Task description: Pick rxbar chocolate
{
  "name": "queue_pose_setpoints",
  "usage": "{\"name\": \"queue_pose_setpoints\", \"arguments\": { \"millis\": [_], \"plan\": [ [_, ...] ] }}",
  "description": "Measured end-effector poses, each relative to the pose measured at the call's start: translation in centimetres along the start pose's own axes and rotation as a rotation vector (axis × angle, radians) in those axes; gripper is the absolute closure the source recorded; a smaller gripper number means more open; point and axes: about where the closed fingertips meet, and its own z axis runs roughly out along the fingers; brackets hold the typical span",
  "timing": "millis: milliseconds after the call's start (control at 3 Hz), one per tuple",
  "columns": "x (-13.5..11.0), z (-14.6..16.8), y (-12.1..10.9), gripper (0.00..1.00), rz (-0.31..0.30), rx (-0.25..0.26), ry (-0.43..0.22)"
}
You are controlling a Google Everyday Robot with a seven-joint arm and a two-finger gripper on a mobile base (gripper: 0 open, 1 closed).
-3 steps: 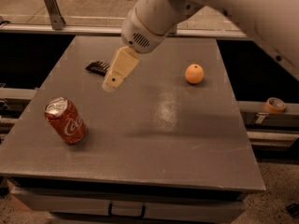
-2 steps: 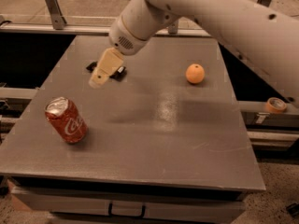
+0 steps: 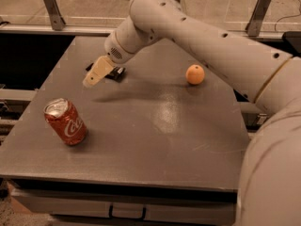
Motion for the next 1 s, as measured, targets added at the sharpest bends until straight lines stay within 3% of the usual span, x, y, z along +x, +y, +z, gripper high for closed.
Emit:
{"name": "queue_pose_setpoints", "arguments": {
  "millis": [333, 667, 1000],
  "plan": [
    [1.2, 2.7, -1.5, 0.17, 0.032, 0.0, -0.002],
    [2.0, 4.0, -2.4, 0.41, 0.055, 0.006, -0.008],
    [2.1, 3.5, -3.0, 0.64, 0.064, 0.025, -0.022]
  ]
}}
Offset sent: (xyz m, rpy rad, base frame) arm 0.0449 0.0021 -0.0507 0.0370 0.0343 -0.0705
